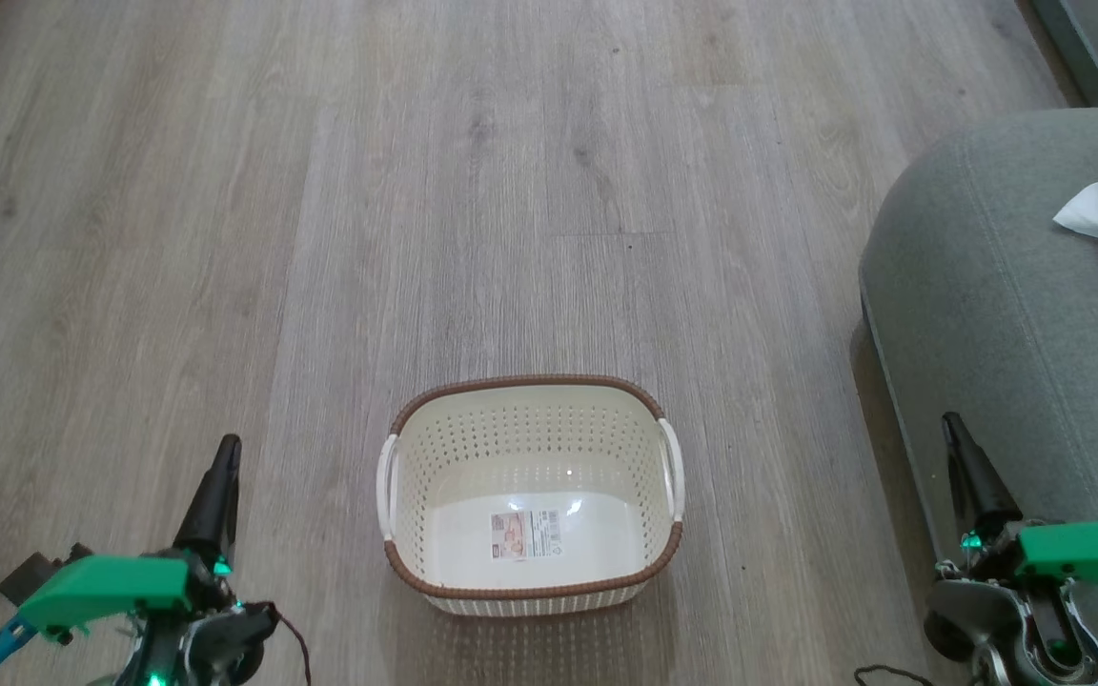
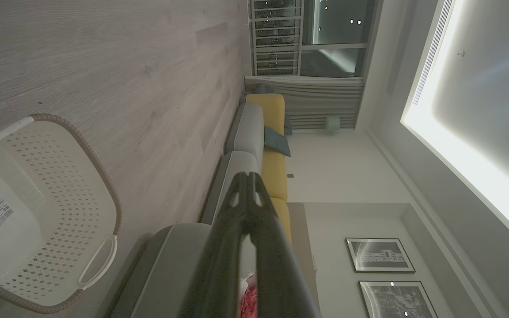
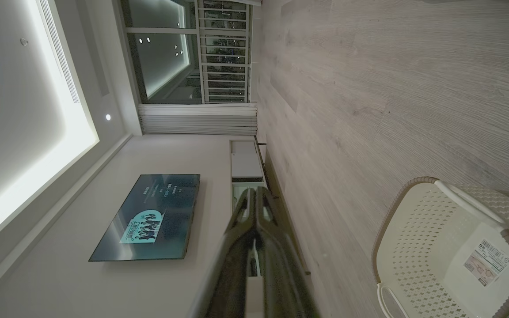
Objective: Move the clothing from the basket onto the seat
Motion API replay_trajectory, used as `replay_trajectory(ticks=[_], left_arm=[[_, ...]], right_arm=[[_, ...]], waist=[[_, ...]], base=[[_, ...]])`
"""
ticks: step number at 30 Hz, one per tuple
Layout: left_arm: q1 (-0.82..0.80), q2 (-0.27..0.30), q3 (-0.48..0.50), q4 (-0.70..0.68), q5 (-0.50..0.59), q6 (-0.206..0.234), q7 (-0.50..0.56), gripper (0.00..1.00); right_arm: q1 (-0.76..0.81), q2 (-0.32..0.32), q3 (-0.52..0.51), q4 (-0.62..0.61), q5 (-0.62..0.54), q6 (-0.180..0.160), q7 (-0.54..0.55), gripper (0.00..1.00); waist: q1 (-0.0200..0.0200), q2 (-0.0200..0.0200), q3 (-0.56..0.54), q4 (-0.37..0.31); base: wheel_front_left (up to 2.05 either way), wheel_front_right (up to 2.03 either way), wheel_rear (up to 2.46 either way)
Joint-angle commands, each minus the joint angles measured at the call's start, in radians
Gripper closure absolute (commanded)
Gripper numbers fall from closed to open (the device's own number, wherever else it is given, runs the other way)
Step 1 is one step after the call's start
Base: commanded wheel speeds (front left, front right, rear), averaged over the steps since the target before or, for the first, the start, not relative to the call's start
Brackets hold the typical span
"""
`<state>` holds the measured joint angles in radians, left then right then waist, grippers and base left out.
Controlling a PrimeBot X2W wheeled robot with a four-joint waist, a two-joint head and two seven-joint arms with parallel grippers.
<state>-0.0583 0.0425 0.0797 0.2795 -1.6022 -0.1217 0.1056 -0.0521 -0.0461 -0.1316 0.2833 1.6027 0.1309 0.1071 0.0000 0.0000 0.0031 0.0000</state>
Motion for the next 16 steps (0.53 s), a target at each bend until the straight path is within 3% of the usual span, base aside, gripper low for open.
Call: replay_trajectory(ticks=[1,16], left_arm=[[-0.05,0.008,0.034,-0.034,-0.007,-0.009,0.008,1.0],[-0.05,0.008,0.034,-0.034,-0.007,-0.009,0.008,1.0]], right_arm=[[-0.056,-0.004,0.018,-0.039,0.006,0.0,0.006,1.0],[-0.056,-0.004,0.018,-0.039,0.006,0.0,0.006,1.0]], waist=[[0.0,0.0,0.0,0.0],[0.0,0.0,0.0,0.0]], base=[[0.0,0.0,0.0],[0.0,0.0,0.0]])
